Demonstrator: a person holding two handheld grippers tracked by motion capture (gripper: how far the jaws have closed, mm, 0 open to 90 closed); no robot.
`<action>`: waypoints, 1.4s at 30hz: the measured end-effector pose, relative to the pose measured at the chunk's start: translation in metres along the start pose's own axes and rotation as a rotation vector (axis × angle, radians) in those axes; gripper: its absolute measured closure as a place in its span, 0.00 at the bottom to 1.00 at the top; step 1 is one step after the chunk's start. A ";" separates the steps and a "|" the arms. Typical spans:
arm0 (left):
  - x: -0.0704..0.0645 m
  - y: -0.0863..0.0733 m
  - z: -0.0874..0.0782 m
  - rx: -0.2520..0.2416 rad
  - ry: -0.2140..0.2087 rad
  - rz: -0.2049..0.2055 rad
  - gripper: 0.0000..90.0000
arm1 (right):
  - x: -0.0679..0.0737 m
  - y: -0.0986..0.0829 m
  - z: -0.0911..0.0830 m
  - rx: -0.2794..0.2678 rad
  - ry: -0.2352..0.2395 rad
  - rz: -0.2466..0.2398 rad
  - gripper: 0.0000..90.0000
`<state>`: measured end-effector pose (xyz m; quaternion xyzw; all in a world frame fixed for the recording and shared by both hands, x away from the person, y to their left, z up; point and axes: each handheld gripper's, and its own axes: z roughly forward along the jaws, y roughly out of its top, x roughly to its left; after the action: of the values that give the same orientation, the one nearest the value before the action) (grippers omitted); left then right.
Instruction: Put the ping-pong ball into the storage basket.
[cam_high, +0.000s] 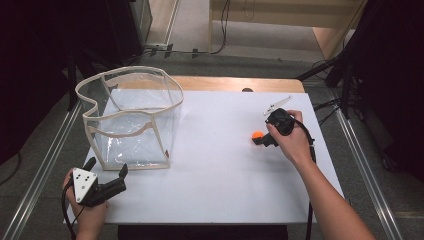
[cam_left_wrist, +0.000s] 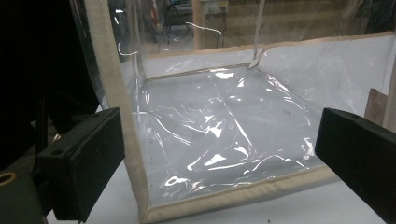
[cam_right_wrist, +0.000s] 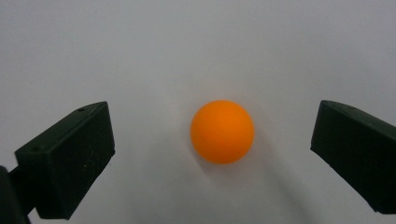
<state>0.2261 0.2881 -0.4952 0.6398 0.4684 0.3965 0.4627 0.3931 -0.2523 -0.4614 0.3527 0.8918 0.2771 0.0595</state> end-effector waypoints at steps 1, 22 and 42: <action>0.000 0.000 0.000 0.000 0.001 0.000 0.02 | 0.000 0.001 0.001 0.009 0.000 0.000 0.00; 0.000 0.000 0.000 0.000 -0.001 0.005 0.02 | -0.003 0.006 0.015 0.109 -0.007 -0.035 0.21; 0.000 0.000 0.000 -0.001 -0.002 0.003 0.02 | -0.003 0.009 0.028 0.205 -0.039 -0.017 0.40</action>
<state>0.2260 0.2881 -0.4951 0.6409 0.4667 0.3966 0.4628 0.4092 -0.2362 -0.4801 0.3549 0.9170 0.1770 0.0428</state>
